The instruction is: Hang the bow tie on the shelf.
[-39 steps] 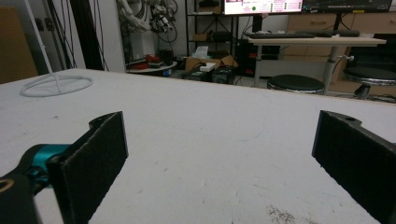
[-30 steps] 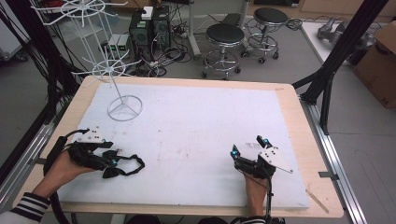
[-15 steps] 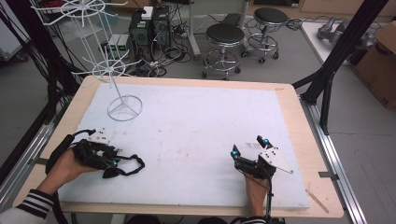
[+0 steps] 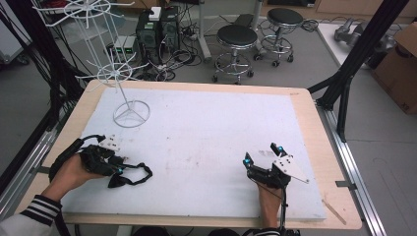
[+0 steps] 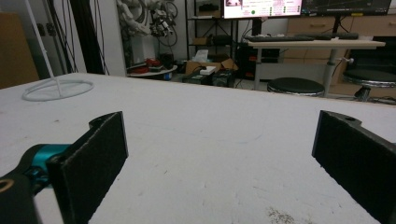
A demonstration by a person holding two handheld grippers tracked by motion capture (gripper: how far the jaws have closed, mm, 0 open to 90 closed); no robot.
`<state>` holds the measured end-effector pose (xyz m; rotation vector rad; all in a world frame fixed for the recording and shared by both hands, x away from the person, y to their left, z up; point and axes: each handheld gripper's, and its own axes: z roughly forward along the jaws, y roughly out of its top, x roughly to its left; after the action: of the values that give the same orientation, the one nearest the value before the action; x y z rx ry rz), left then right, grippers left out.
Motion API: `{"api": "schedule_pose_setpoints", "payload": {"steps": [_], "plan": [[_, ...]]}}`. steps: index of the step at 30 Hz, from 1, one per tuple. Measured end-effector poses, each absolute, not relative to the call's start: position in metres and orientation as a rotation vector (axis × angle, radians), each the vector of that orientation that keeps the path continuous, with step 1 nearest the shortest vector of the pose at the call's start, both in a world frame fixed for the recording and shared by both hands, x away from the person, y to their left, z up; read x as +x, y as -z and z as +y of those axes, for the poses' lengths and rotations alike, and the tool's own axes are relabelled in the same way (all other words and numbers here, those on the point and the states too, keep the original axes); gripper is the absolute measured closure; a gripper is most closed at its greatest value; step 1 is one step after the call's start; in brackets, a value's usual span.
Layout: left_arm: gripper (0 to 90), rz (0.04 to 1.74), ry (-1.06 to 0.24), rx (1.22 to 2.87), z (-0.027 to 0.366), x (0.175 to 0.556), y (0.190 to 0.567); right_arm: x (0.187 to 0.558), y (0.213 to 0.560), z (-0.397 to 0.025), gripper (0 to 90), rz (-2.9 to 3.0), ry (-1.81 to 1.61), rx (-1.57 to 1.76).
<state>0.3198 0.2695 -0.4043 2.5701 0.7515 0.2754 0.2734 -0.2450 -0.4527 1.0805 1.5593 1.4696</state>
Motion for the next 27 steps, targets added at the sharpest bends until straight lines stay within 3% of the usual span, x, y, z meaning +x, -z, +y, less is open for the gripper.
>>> {"api": "schedule_pose_setpoints", "payload": {"steps": [10, 13, 18, 22, 27], "plan": [[65.4, 0.751, -0.273, 2.624, 0.2645, 0.3223, 0.4122, 0.2735, 0.4526, -0.2453, 2.4, 1.558, -1.466, 1.076], [75.2, 0.765, -0.279, 2.619, 0.2658, 0.3226, 0.4117, 0.2732, 0.4526, -0.2450, 2.4, 1.560, -1.466, 1.079], [77.9, 0.754, -0.290, 2.624, 0.2659, 0.3219, 0.4114, 0.2732, 0.4527, -0.2449, 2.4, 1.559, -1.466, 1.080], [83.5, 0.770, -0.297, 2.607, 0.2656, 0.3200, 0.4114, 0.2733, 0.4526, -0.2450, 2.4, 1.559, -1.463, 1.077], [84.4, 0.811, -0.289, 2.548, 0.2717, 0.3181, 0.4124, 0.2730, 0.4527, -0.2444, 2.4, 1.559, -1.465, 1.082]]}}
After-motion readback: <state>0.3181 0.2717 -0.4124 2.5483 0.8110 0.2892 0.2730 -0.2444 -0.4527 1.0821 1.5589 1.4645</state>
